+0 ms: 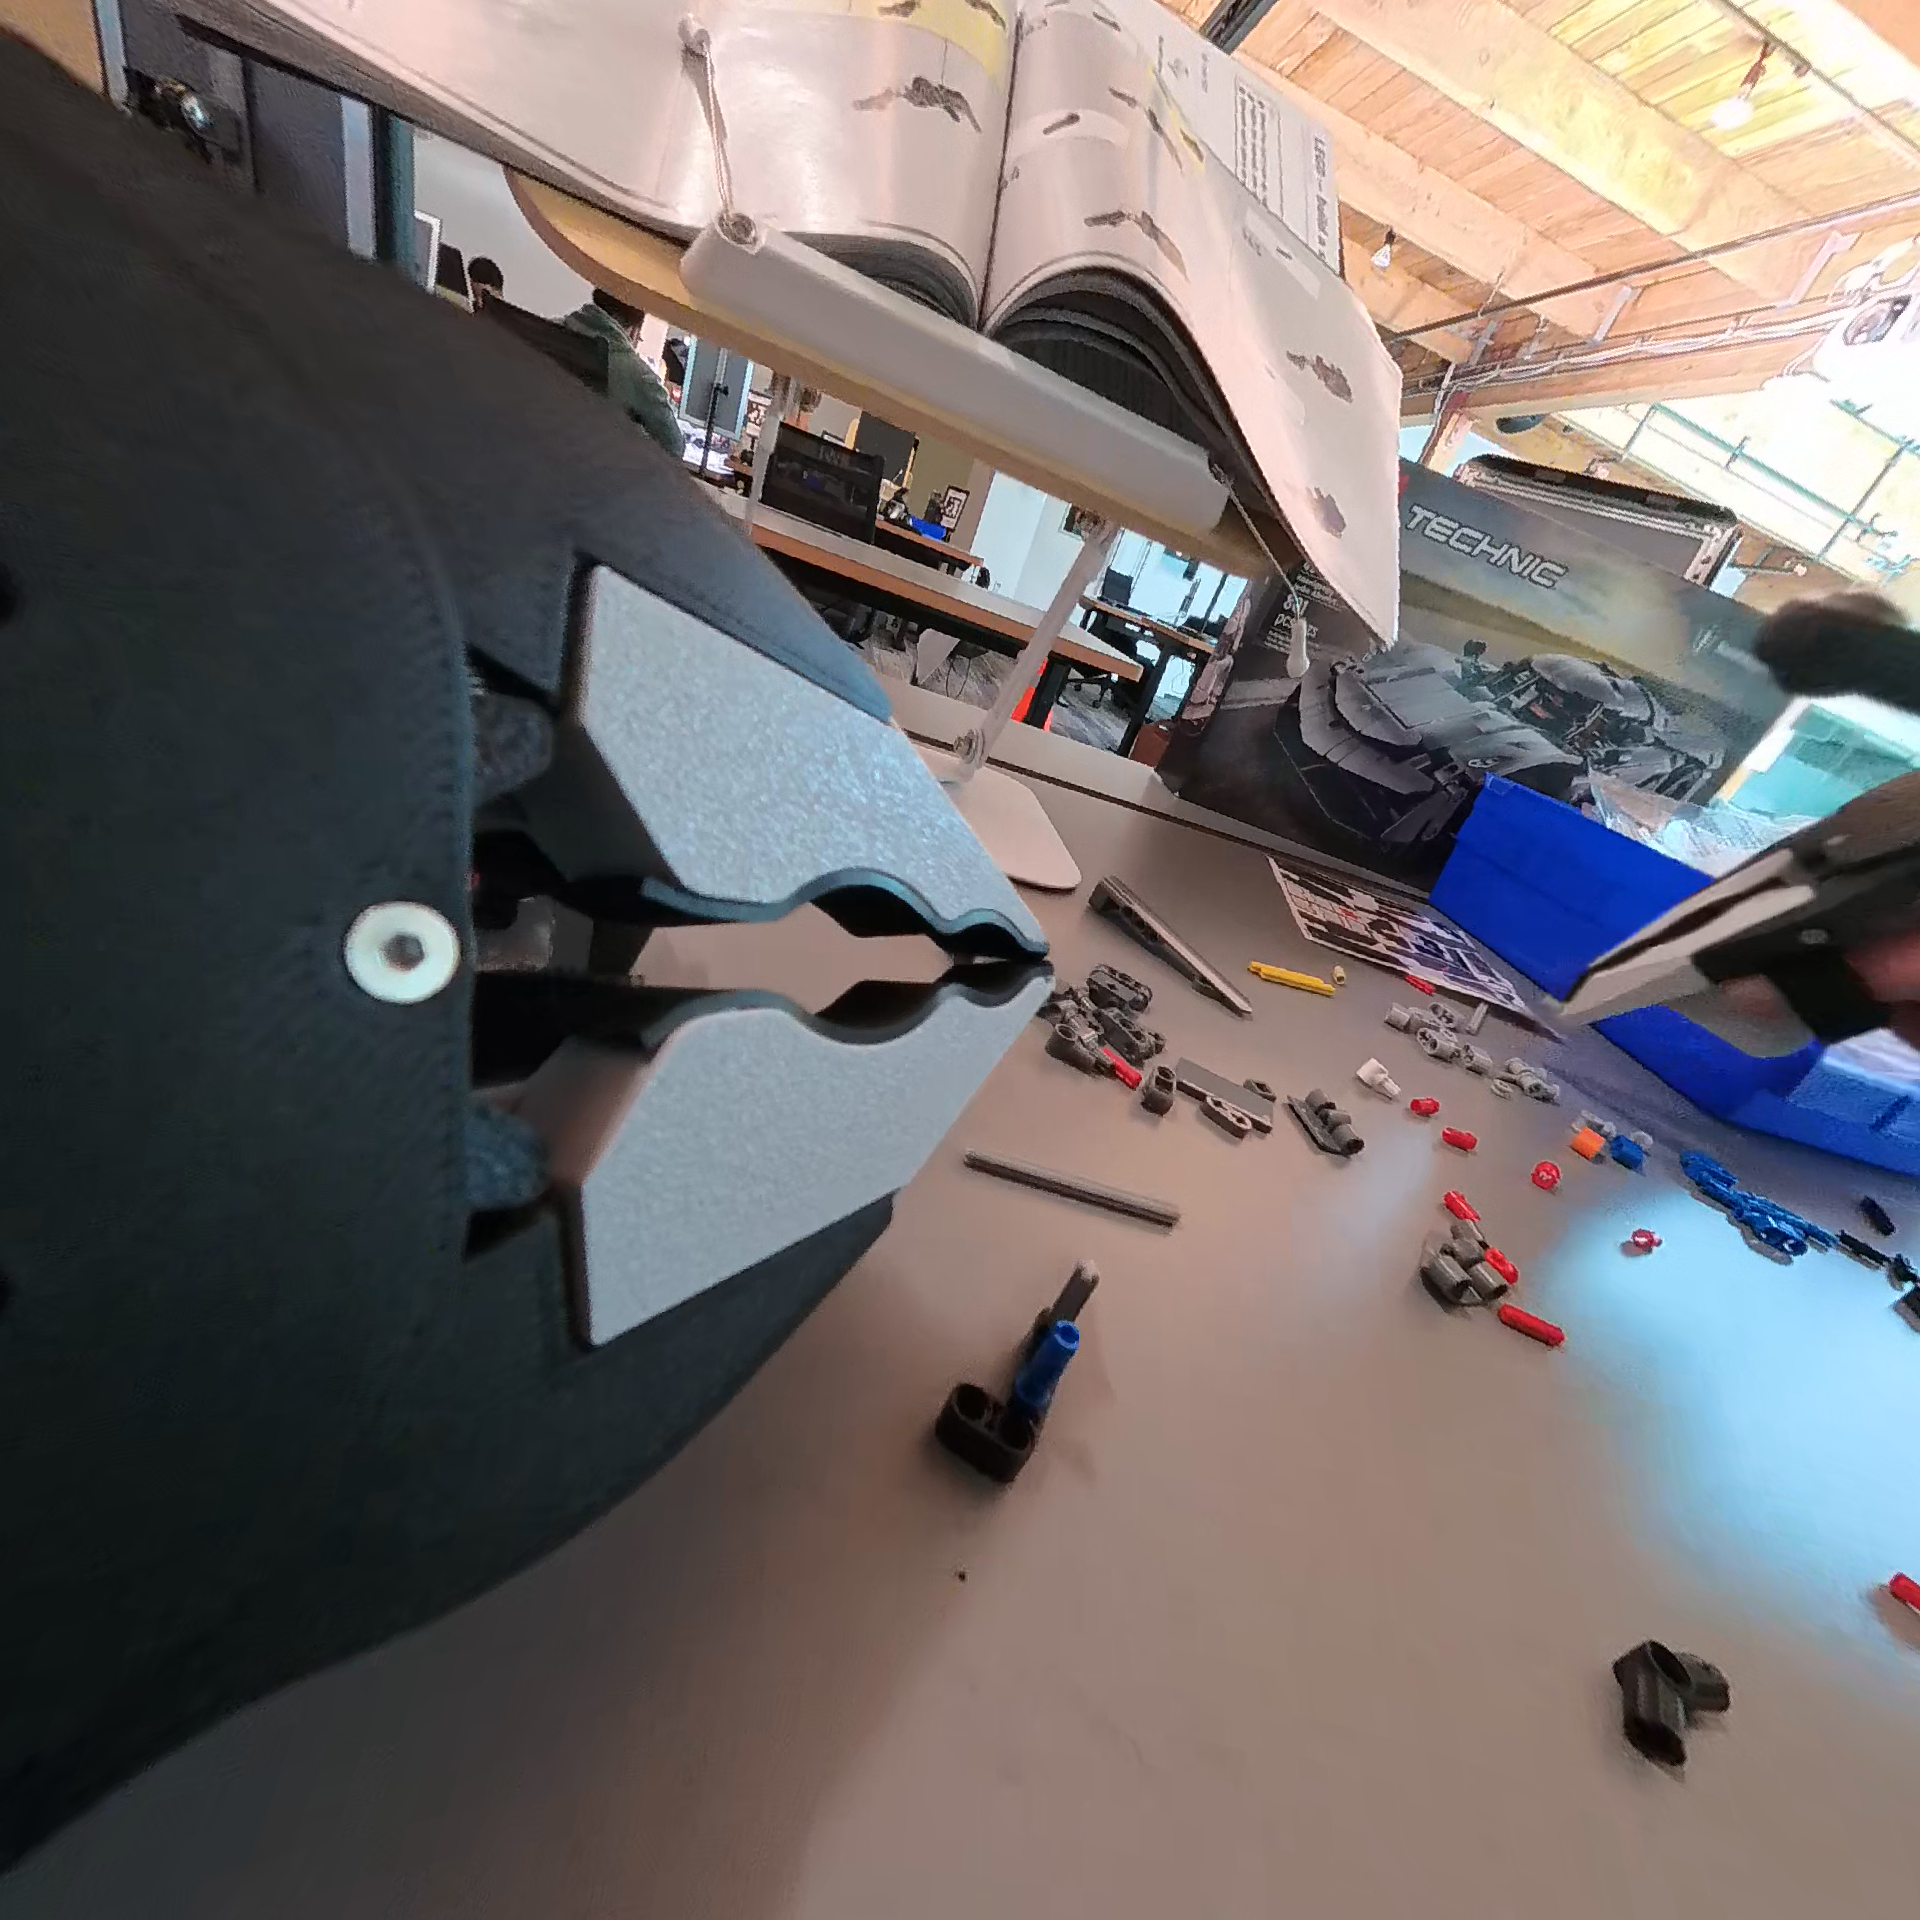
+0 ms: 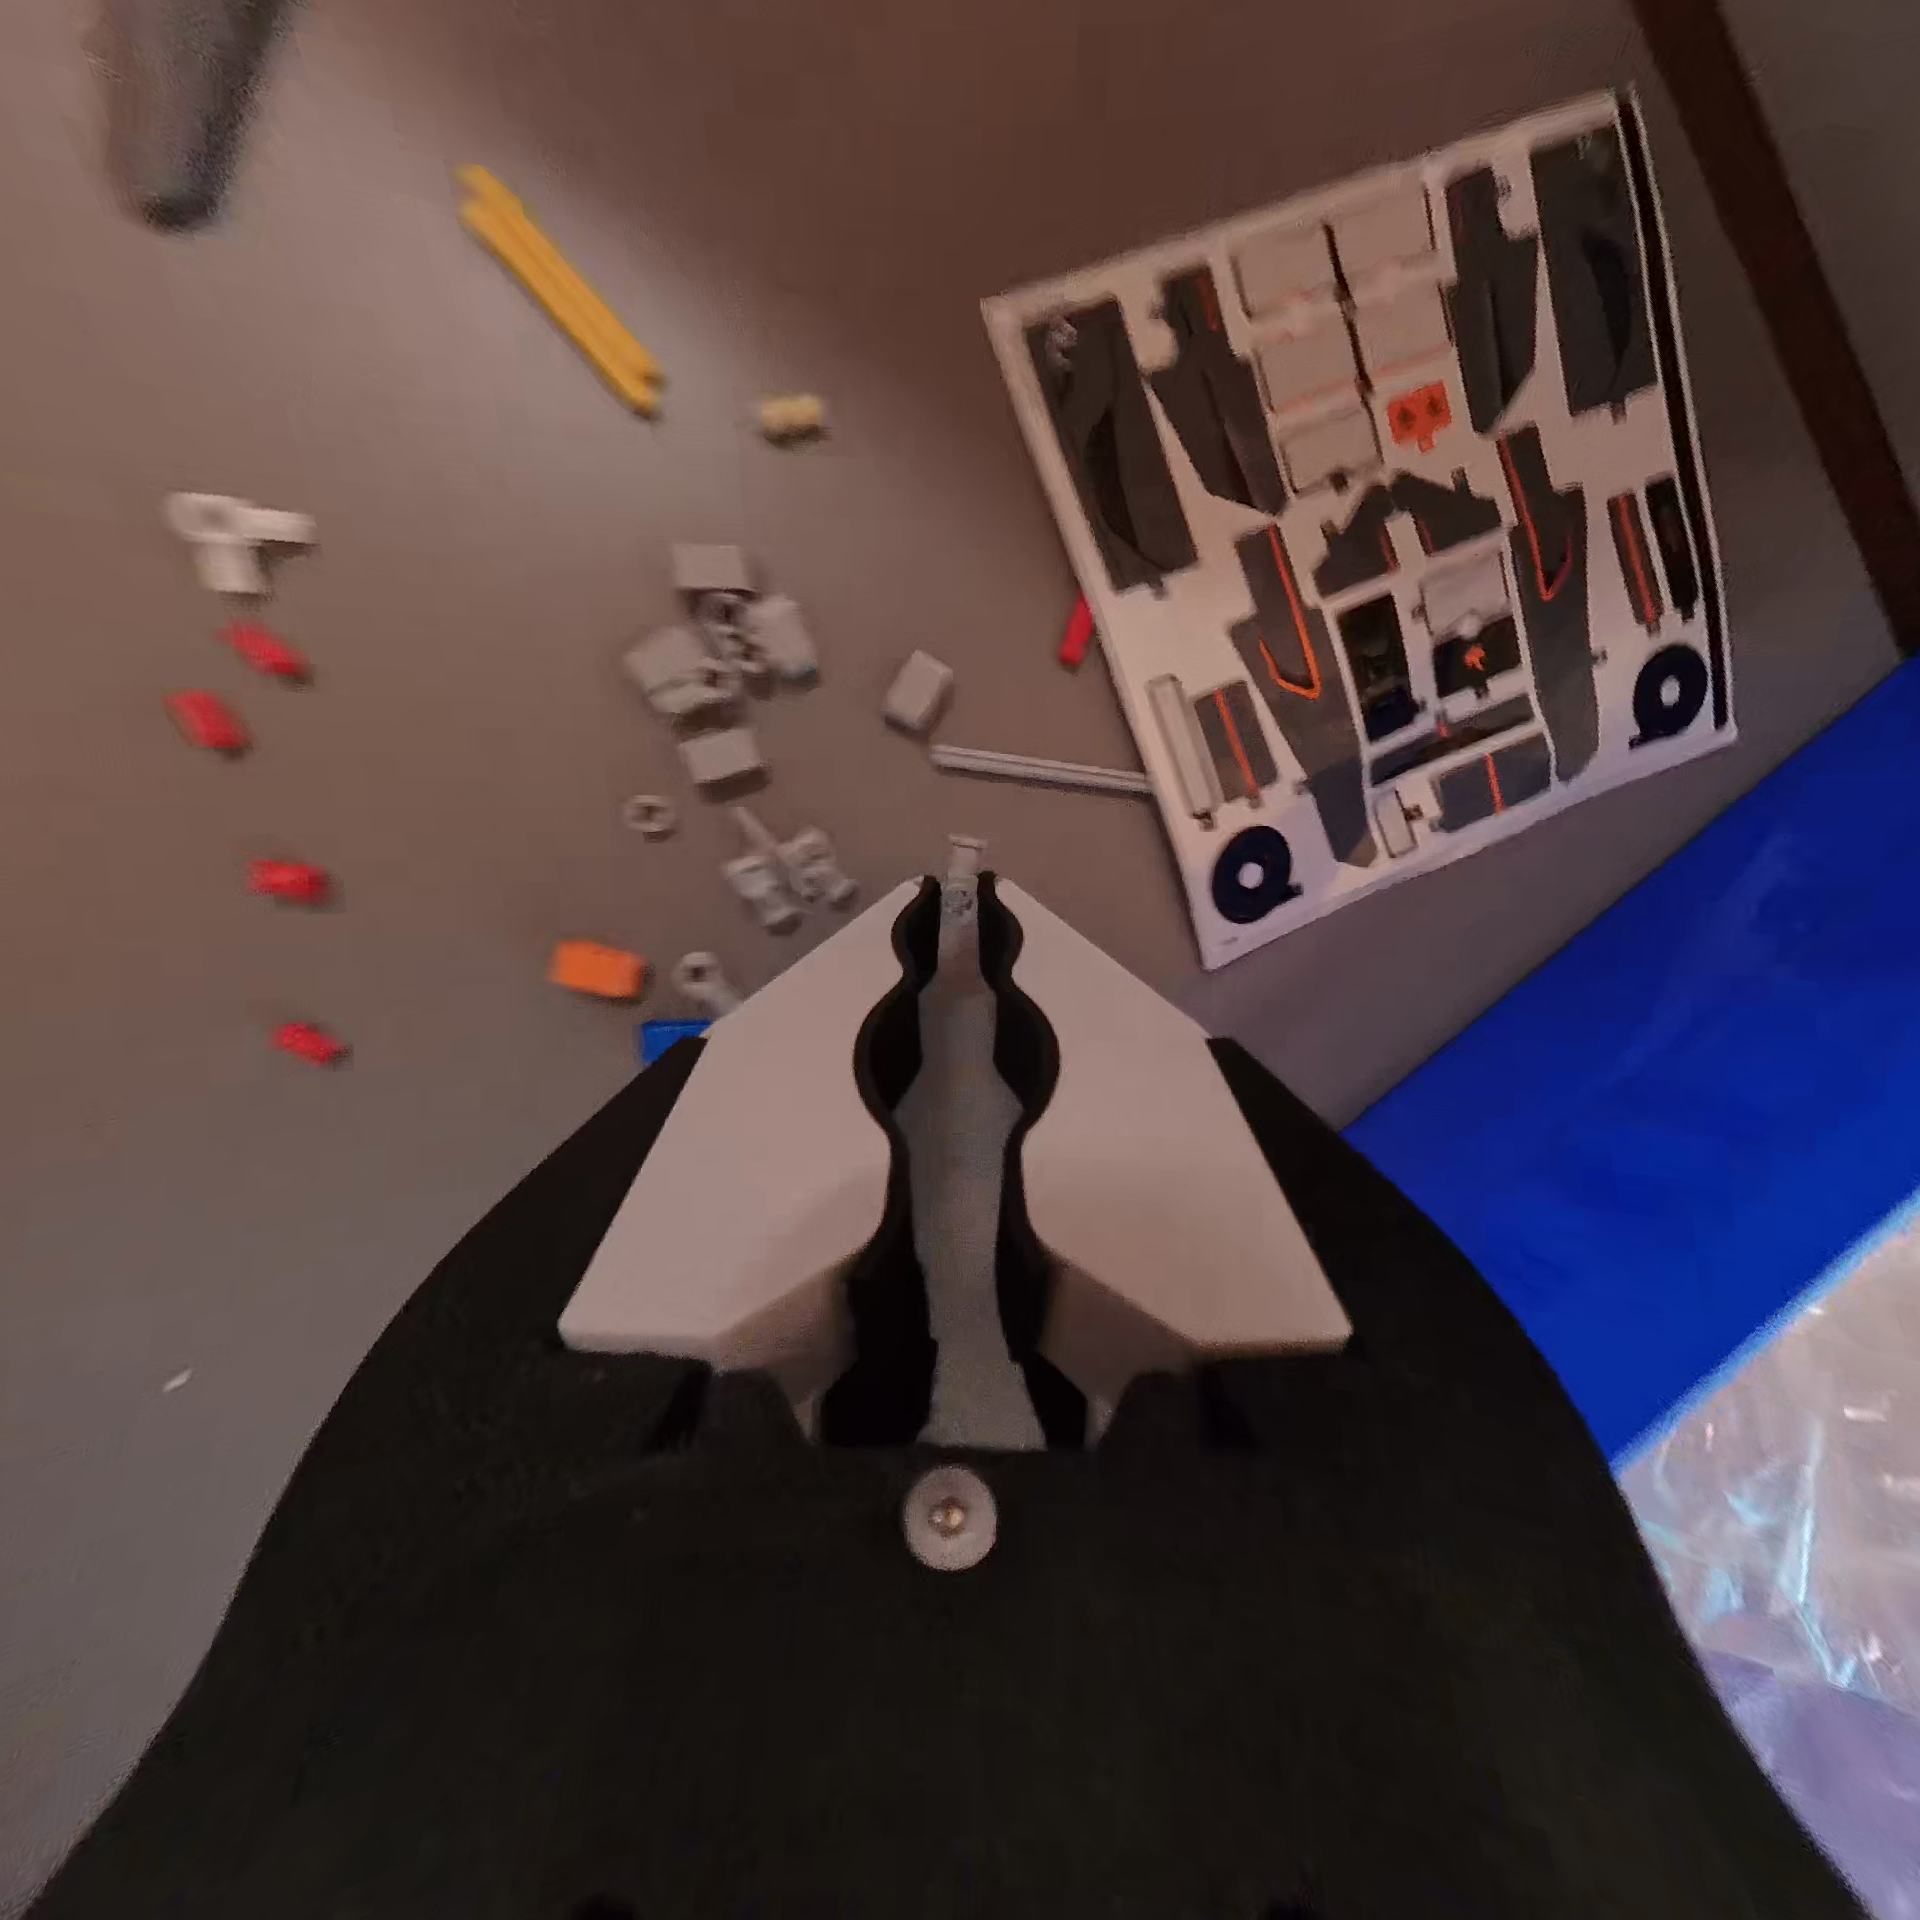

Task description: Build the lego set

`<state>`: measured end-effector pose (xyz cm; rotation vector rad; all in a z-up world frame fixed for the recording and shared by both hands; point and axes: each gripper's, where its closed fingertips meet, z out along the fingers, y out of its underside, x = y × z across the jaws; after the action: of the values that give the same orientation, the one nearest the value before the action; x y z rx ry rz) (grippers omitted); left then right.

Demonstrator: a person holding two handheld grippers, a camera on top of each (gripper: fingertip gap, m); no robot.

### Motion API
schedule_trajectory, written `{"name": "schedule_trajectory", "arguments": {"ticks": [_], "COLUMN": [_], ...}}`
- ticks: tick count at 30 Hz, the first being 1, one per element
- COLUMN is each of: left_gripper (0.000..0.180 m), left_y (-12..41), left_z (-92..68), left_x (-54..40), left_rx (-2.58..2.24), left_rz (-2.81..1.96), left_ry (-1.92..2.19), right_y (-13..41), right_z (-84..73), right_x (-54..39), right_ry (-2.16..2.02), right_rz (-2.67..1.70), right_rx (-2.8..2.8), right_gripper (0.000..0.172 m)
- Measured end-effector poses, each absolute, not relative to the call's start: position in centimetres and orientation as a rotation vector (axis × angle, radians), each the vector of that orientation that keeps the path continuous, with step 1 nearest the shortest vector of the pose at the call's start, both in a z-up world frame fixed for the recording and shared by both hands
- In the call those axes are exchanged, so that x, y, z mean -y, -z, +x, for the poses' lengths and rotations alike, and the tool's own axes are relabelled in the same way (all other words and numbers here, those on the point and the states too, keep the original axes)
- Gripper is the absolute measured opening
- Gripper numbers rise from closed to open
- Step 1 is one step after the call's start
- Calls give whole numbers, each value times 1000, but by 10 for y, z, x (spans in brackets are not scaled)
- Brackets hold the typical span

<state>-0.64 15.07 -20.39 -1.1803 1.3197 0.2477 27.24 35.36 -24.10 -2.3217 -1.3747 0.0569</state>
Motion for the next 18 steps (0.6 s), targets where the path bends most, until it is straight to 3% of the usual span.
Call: {"name": "schedule_trajectory", "arguments": {"ticks": [1,7,13,18], "left_gripper": [0,0,0,0], "left_y": [203,204,203,200], "left_z": [-6,-5,-4,-4], "left_x": [-151,-149,-145,-142], "left_rx": [-1319,-1324,-1341,-1347], "left_rz": [-1178,-1175,-1156,-1138], "left_ry": [-250,-250,-262,-269], "right_y": [232,203,225,254], "right_z": [264,186,105,90], "right_x": [-341,-227,-140,-120], "right_ry": [-85,-278,-409,-373], "right_rz": [-2282,-1976,-1741,-1723], "right_rx": [1403,1731,2036,2224], "right_gripper": [4,4,4,4]}}
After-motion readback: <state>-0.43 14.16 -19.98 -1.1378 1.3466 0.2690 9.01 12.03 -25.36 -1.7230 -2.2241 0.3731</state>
